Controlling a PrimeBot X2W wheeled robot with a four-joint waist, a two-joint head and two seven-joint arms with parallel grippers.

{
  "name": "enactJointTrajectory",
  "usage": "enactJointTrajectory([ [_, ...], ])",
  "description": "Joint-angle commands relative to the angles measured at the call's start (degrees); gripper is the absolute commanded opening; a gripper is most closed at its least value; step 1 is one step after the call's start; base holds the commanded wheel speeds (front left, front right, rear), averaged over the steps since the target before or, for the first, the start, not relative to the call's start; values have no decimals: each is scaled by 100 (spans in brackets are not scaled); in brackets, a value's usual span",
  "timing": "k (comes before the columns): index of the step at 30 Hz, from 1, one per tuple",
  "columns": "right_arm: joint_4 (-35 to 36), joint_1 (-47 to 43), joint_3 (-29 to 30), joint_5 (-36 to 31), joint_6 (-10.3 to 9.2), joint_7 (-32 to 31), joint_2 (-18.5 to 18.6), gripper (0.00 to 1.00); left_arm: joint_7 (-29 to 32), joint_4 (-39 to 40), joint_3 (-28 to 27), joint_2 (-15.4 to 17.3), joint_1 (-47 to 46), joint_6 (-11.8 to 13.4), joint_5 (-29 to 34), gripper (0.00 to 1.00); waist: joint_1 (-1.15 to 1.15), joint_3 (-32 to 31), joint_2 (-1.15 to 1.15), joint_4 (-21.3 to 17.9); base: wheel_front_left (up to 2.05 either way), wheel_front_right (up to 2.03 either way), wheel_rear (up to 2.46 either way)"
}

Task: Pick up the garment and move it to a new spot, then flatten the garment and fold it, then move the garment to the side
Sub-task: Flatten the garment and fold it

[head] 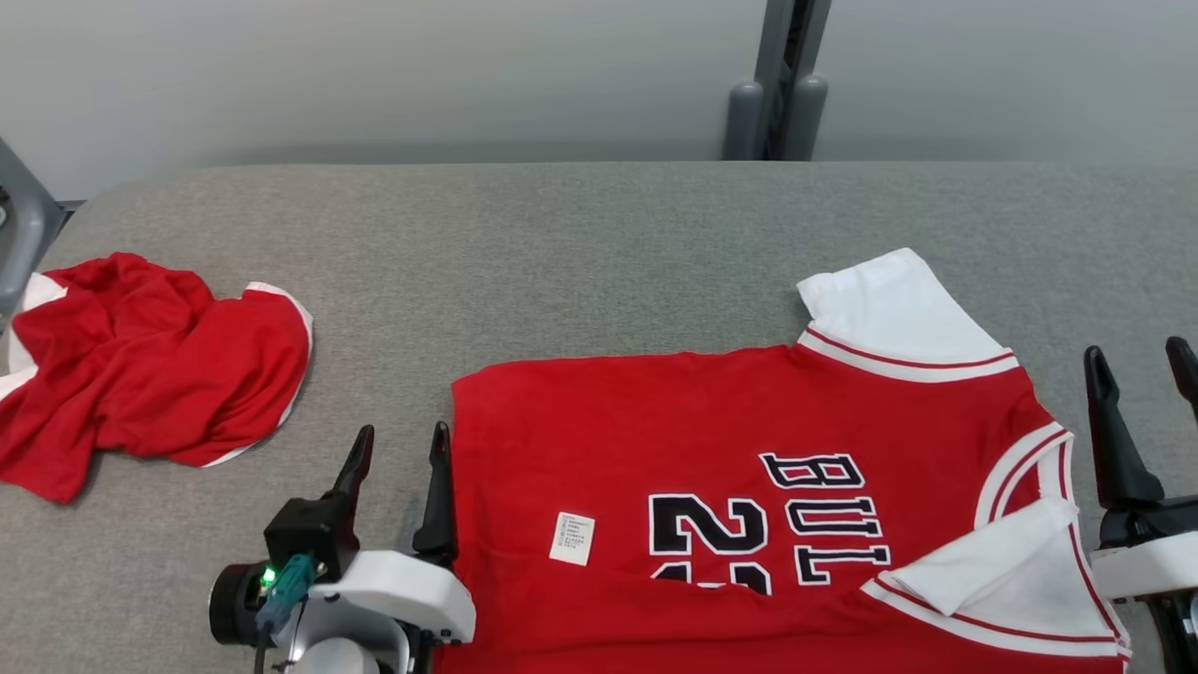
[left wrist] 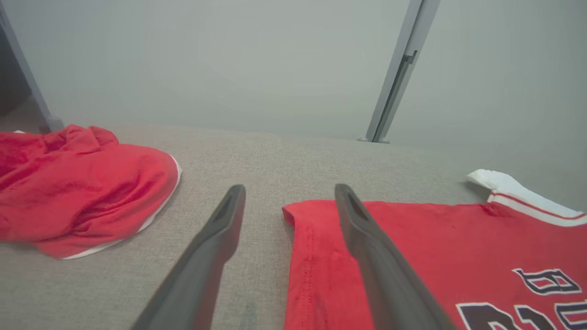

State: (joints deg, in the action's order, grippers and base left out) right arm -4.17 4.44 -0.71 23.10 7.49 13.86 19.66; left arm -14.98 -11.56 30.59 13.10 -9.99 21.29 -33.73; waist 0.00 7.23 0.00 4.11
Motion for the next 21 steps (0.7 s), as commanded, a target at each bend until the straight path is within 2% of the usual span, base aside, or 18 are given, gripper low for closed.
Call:
enactJointTrajectory([
  [1,-34,99,-22,-39,0,63,-6,100,-18,-245,19,-8,-227,-53,83,100,0,82,0,-92,0,0,0],
  [10,-145,290,-91,74,0,130,73,100,401,-1587,154,52,-1373,-98,371,100,0,468,0,-428,0,0,0],
  [21,-154,338,-148,233,0,147,126,100,1185,-3125,744,-33,-2410,-269,828,100,0,721,0,-609,0,0,0],
])
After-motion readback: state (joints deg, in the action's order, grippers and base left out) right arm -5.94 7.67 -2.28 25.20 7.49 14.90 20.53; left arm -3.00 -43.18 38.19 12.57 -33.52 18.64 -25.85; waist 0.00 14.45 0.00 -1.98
